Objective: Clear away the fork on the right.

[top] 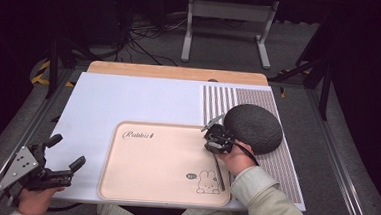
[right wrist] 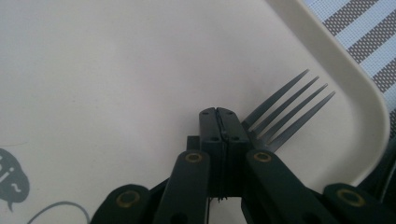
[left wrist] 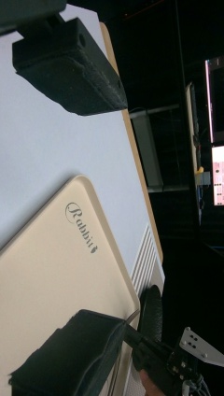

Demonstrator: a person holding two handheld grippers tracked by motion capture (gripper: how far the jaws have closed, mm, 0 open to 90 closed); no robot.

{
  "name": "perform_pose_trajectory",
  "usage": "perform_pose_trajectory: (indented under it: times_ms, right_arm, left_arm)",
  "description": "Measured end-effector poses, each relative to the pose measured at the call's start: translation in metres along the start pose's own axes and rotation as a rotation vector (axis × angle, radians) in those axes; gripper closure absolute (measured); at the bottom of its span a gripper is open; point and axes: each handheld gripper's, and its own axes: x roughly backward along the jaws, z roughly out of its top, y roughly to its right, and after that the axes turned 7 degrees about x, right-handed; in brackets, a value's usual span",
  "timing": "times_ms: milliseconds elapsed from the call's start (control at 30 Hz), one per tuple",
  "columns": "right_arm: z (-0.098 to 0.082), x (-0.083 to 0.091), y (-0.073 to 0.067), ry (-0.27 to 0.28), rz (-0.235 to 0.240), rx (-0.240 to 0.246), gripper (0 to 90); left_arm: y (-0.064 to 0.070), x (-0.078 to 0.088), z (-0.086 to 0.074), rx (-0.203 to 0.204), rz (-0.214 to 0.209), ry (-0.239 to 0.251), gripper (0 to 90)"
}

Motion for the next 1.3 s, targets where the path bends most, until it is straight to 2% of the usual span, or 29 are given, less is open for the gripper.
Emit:
perform_pose_trajectory:
  times_ms: [500,900,1133,1167,1200,1300]
  right_arm:
    - [-0.011,0.004,0.009,-0.003,-0.021,-0.072,90.0]
    - [-0.013,0.006,0.01,0.001,-0.027,-0.087,88.6]
    - [-0.013,0.021,0.008,0.061,-0.035,-0.056,82.4]
    - [-0.014,0.033,0.009,0.116,-0.057,-0.054,75.6]
    - [-0.015,0.038,0.009,0.135,-0.063,-0.052,71.5]
    - [-0.019,0.052,0.007,0.207,-0.112,-0.001,56.1]
  left_arm:
    - [0.0,0.0,0.0,0.0,0.0,-0.002,1.1]
    - [0.0,0.0,0.0,-0.001,-0.002,-0.003,1.1]
    - [0.0,0.0,0.0,0.0,-0.003,-0.005,1.1]
    - [0.0,0.0,0.0,0.001,-0.003,-0.006,1.1]
    - [0.0,-0.001,0.0,0.001,-0.003,-0.006,1.0]
    - [0.0,-0.001,0.0,0.003,-0.003,-0.003,1.1]
